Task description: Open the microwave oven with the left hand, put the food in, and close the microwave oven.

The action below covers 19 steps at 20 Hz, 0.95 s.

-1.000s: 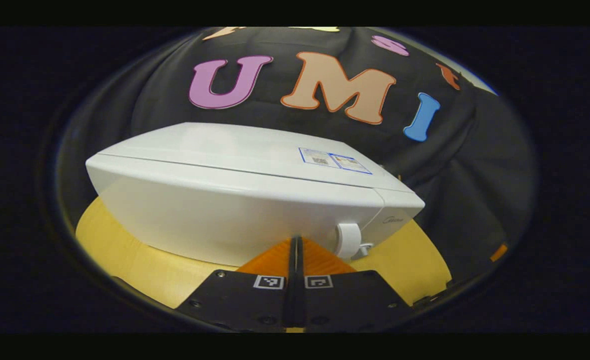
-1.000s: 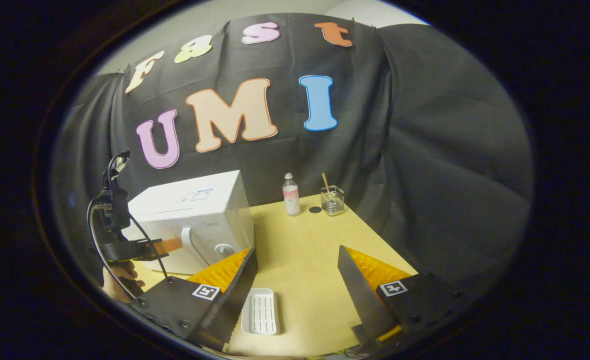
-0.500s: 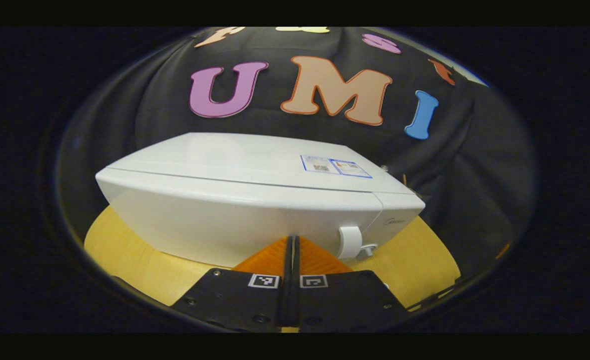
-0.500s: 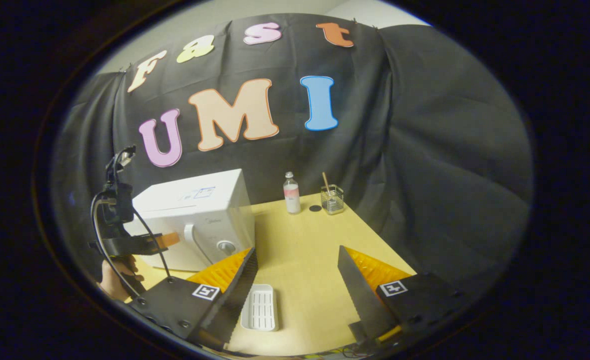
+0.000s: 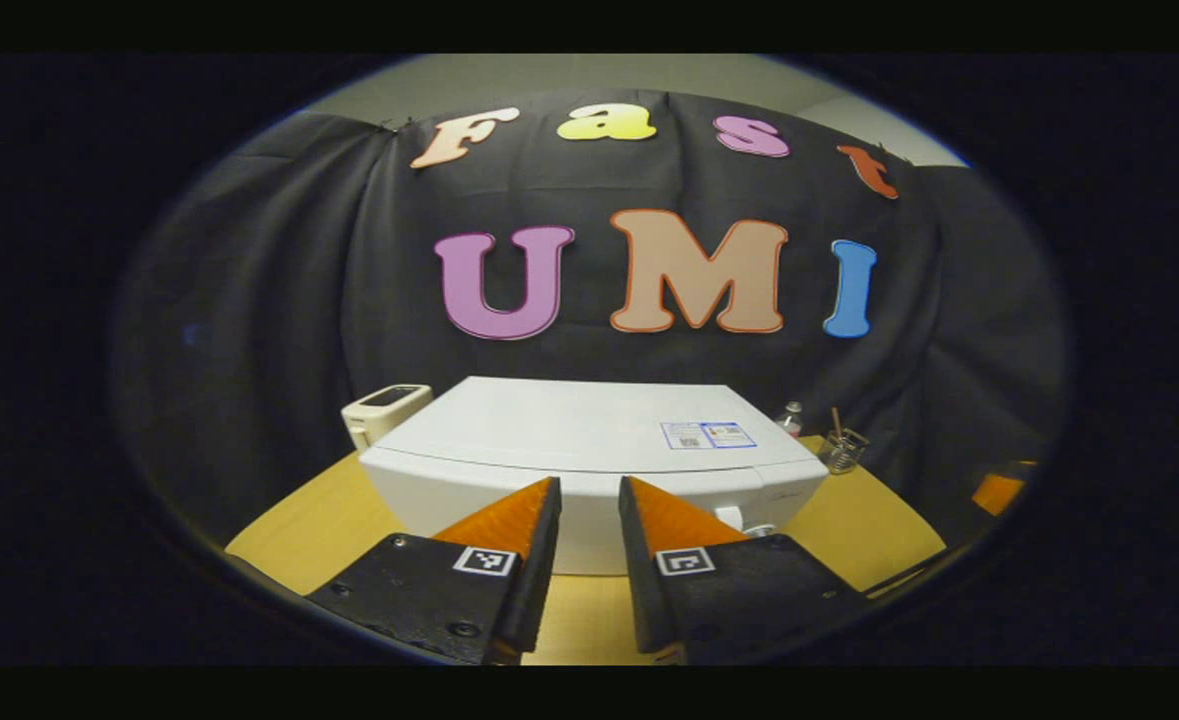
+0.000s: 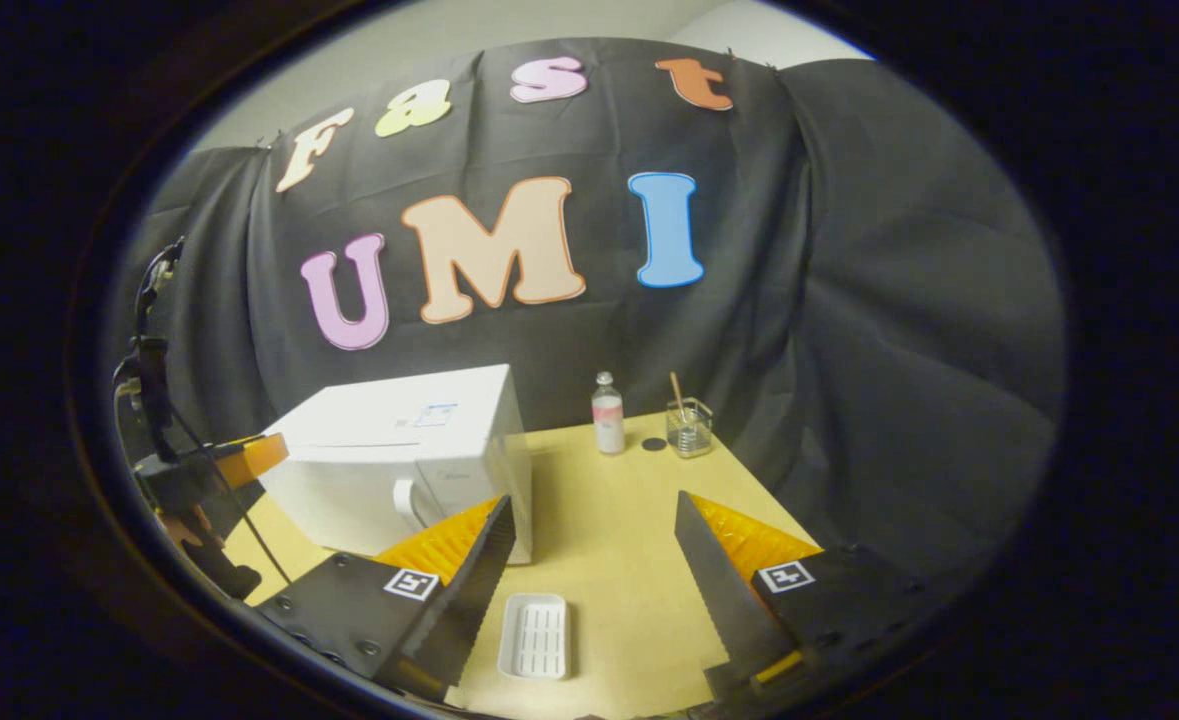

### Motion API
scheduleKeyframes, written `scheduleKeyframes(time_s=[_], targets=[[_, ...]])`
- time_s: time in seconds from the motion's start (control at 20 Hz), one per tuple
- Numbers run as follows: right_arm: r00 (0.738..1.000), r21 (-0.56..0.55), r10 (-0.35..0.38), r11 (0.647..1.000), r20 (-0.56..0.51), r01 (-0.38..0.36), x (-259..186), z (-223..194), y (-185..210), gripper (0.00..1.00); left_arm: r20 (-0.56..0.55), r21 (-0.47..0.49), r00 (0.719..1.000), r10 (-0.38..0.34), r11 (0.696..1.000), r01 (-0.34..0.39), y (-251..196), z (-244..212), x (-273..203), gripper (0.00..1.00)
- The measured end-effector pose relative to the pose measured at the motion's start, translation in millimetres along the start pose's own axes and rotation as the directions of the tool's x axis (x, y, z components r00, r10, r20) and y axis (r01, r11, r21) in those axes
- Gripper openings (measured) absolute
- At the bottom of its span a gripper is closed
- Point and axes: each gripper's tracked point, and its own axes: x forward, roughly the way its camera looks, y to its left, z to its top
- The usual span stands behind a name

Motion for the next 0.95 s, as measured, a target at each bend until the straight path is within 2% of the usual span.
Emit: scheduleKeyframes(time_s=[0.1,0.15,0.2,0.25,0.3,0.5,0.6,0.65,0.95], targets=[[0.999,-0.016,0.032,0.999,0.031,-0.031,-2,16,12,0.92,0.035,0.027,0.997,0.062,0.998,-0.063,19,12,-15,0.64],[0.997,-0.029,0.050,0.998,0.051,-0.048,-3,26,18,0.92,0.068,0.042,0.993,0.098,0.994,-0.101,31,21,-19,0.83],[0.995,-0.042,0.068,0.997,0.071,-0.066,-4,34,24,0.92,0.107,0.058,0.985,0.133,0.988,-0.140,41,31,-28,0.93],[0.992,-0.047,0.088,0.995,0.087,-0.084,-5,40,30,0.99,0.140,0.070,0.978,0.157,0.983,-0.168,50,41,-37,0.96],[0.990,-0.052,0.104,0.994,0.099,-0.099,-7,45,35,0.99,0.170,0.078,0.972,0.164,0.981,-0.179,52,50,-48,0.94],[0.982,-0.075,0.157,0.986,0.101,-0.150,-6,51,49,0.99,0.181,0.045,0.976,0.120,0.991,-0.130,39,57,-59,0.95],[0.979,-0.092,0.168,0.983,0.117,-0.157,-8,56,50,0.99,0.177,0.053,0.977,0.116,0.990,-0.127,36,55,-59,0.95],[0.978,-0.095,0.173,0.982,0.119,-0.163,-7,57,53,0.92,0.173,0.057,0.978,0.116,0.990,-0.128,34,54,-58,0.95],[0.978,-0.076,0.174,0.983,0.112,-0.166,2,58,50,0.92,0.152,0.074,0.984,0.095,0.991,-0.107,24,51,-47,0.95]])
